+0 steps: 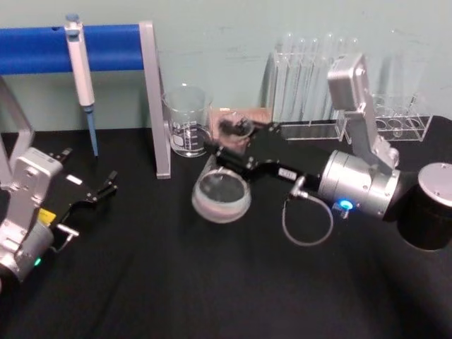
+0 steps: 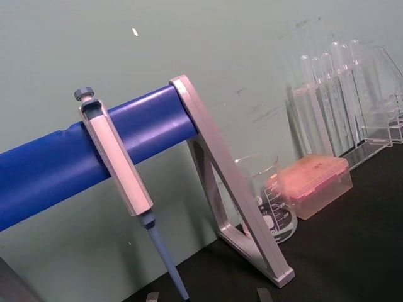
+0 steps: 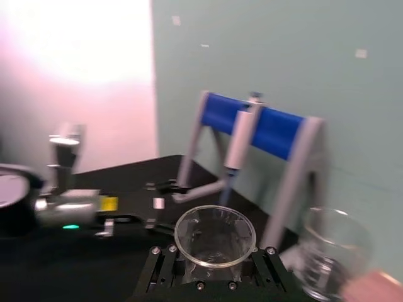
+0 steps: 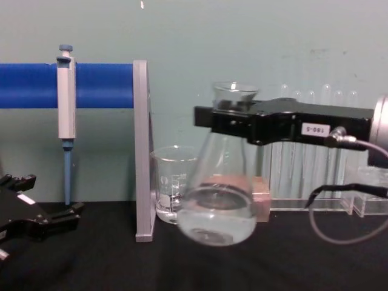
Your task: Grasp the erlenmeyer flask with one hand, shake it three times, then place it back.
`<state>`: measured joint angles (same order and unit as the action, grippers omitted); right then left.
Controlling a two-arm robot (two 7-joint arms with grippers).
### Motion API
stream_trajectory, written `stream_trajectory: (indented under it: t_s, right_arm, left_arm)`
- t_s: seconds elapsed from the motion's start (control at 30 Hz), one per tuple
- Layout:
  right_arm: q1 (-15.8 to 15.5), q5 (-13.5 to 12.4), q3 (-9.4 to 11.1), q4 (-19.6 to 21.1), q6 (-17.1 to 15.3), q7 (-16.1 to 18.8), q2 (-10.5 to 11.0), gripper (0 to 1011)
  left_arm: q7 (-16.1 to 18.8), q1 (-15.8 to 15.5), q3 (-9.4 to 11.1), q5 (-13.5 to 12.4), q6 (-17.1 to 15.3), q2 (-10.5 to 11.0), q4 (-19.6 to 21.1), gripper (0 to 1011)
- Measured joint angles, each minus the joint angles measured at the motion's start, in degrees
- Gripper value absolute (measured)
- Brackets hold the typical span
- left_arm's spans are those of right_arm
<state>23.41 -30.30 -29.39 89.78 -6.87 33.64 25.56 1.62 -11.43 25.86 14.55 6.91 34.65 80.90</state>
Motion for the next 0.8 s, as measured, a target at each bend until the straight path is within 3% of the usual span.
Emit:
stream_trajectory:
  t_s: [0.4, 0.8]
  right_arm:
    - [1.7, -3.1, -4.7, 0.7, 1.6, 9.1, 1.8, 453]
    - [3.7, -4.9, -8.0, 0.2, 2.7, 14.0, 3.1, 453]
  left_arm:
    - [0.0, 0.0, 0.0, 0.0, 0.0, 0.0, 0.0, 1001]
    - [0.0, 0.0, 0.0, 0.0, 0.0, 0.0, 0.0, 1001]
